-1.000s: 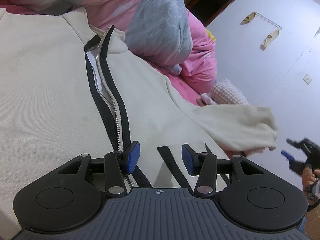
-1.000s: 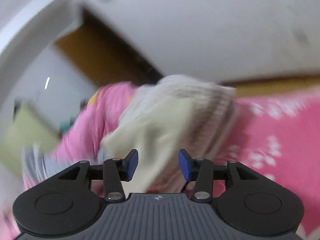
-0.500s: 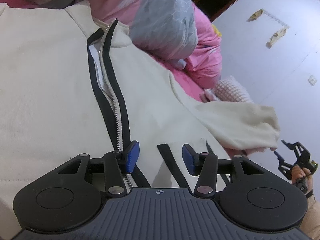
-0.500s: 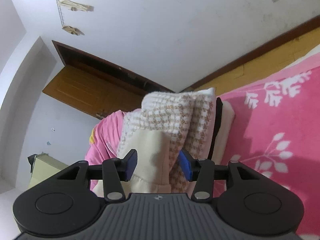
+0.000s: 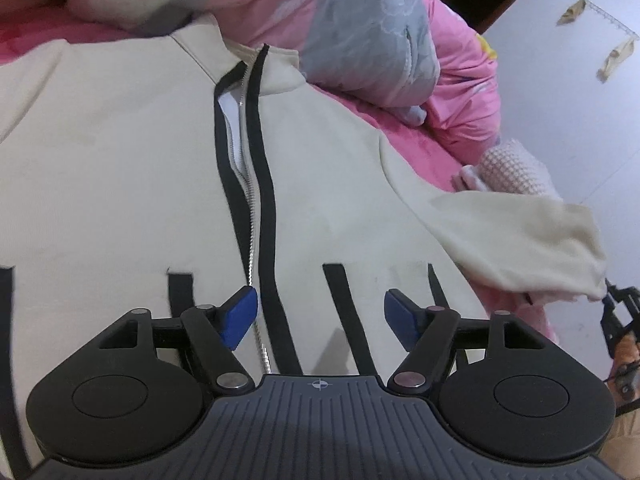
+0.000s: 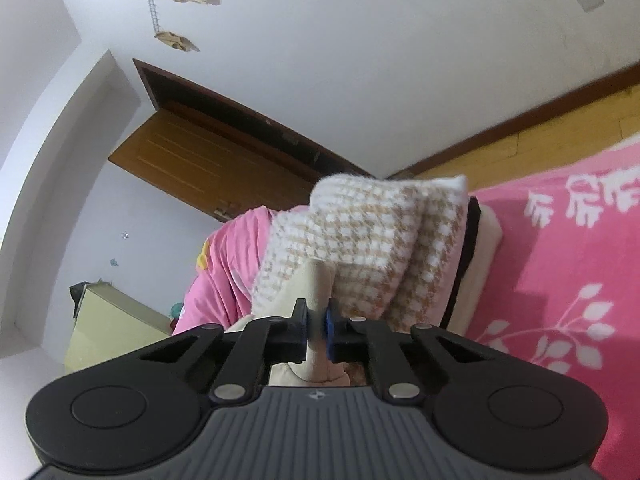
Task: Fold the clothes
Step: 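Grasp the sleeve cuff again with the right gripper and pull it straight, then lay the held sleeve across the hoodie front and open the right gripper, then grasp the sleeve cuff with the left gripper, straighten it on the front, release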
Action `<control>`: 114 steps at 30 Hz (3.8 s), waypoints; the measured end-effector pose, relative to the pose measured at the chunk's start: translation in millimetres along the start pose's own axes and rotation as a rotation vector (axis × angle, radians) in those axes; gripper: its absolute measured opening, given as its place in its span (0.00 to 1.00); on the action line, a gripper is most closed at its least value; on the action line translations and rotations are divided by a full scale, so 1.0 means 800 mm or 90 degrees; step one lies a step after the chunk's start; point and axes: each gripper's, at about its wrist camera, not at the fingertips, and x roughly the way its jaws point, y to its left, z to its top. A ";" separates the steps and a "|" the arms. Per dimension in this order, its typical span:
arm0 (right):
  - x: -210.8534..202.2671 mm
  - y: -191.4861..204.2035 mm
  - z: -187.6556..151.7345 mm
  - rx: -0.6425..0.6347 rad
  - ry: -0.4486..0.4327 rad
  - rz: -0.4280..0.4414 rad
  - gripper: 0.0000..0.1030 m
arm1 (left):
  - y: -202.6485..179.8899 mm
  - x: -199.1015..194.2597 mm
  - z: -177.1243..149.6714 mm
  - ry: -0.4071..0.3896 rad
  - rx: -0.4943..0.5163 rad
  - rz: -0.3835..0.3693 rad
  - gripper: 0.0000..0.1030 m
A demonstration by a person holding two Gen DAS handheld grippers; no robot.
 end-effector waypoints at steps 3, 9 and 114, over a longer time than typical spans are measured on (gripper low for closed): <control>-0.011 0.019 -0.001 -0.016 -0.012 0.011 0.07 | 0.004 -0.010 -0.006 -0.005 -0.016 -0.004 0.68; -0.032 0.099 -0.016 -0.087 -0.006 0.086 0.07 | 0.021 -0.044 -0.015 -0.041 -0.058 0.001 0.68; 0.096 0.002 -0.301 0.055 0.417 0.268 0.53 | 0.123 -0.013 0.063 -0.197 0.019 0.383 0.08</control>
